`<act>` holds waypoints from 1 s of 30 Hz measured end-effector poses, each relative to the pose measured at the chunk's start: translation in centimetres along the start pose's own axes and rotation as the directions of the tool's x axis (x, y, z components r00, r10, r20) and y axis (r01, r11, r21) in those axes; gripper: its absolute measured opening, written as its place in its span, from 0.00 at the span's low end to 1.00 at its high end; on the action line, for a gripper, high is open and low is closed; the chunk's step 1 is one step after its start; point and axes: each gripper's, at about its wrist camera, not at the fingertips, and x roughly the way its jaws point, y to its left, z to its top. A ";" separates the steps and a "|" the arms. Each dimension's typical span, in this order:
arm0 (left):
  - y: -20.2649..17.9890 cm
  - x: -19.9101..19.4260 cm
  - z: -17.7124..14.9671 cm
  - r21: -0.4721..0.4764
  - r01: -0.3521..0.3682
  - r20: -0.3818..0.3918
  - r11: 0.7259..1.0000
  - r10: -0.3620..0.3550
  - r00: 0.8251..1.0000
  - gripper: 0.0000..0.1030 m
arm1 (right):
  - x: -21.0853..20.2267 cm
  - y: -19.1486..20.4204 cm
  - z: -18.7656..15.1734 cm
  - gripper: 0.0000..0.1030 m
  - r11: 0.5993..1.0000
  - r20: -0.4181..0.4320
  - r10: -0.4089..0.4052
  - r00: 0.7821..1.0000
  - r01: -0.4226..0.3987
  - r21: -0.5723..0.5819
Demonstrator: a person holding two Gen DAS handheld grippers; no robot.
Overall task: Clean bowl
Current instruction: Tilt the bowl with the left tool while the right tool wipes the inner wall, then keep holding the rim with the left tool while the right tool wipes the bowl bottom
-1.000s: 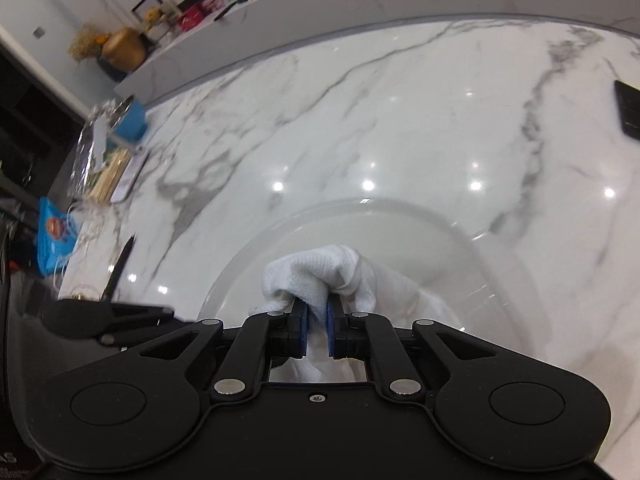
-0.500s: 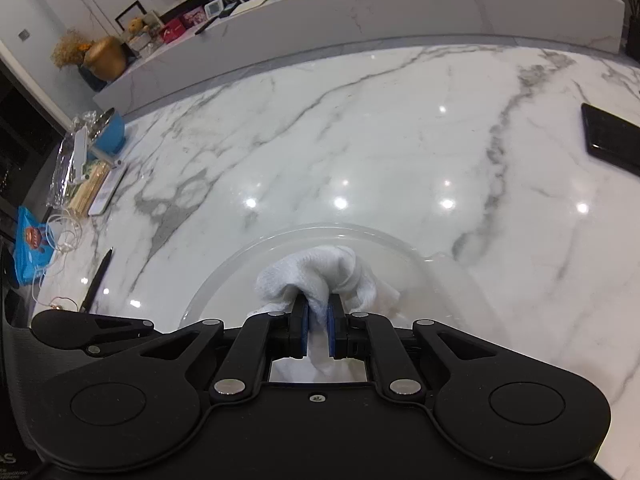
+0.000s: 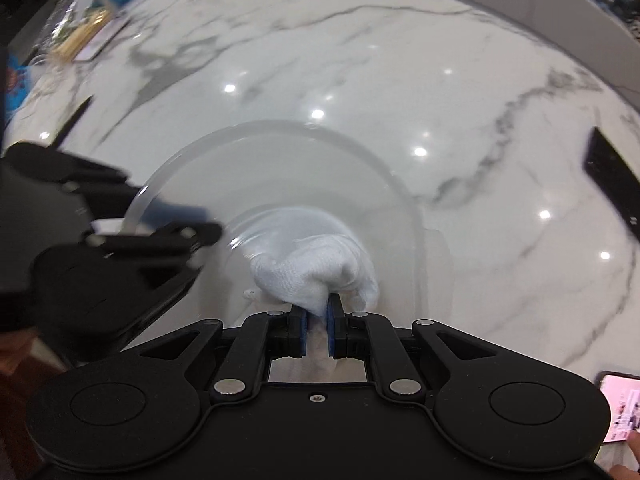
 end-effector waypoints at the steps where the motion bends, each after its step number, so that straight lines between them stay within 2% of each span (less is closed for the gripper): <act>1: 0.1 0.0 0.0 -0.006 0.002 0.000 1.000 -0.002 1.000 0.08 | 0.0 -0.2 -0.1 0.08 0.999 -0.002 0.041 0.999 -0.041 0.025; 5: 0.4 -0.1 0.1 -0.020 0.011 0.002 1.000 -0.011 1.000 0.07 | 0.2 -1.1 -1.0 0.08 0.969 0.007 0.207 0.978 -0.206 0.137; 8: 0.4 -0.1 0.1 -0.021 0.019 0.002 1.000 -0.019 1.000 0.07 | 0.4 -0.9 -1.7 0.08 0.960 0.008 0.236 0.972 -0.235 0.155; 12: 0.3 0.0 0.0 -0.013 0.013 0.000 1.000 -0.013 1.000 0.08 | -0.1 0.6 -2.2 0.08 0.984 0.008 0.157 0.988 -0.158 0.078; 16: 0.3 0.0 0.1 -0.014 0.014 -0.001 1.000 -0.014 1.000 0.07 | -0.3 2.6 -2.8 0.08 0.997 0.010 0.007 1.000 -0.007 -0.082; 18: 0.2 0.1 0.1 -0.017 0.012 -0.002 1.000 -0.012 1.000 0.07 | -0.4 3.2 -2.9 0.08 0.990 0.023 -0.050 0.998 0.053 -0.131; 22: 0.3 0.3 0.1 -0.020 0.008 -0.013 1.000 -0.008 1.000 0.08 | -1.5 3.2 -2.9 0.08 0.972 0.136 -0.169 0.976 0.188 -0.143; 25: 0.2 0.2 0.1 -0.017 0.008 -0.013 1.000 -0.008 1.000 0.08 | -2.2 2.5 -2.8 0.08 0.970 0.192 -0.195 0.962 0.218 -0.105; 30: 0.2 0.2 0.1 -0.018 0.006 -0.012 1.000 -0.007 1.000 0.08 | -2.1 2.0 -3.0 0.08 0.976 0.201 -0.171 0.965 0.194 -0.098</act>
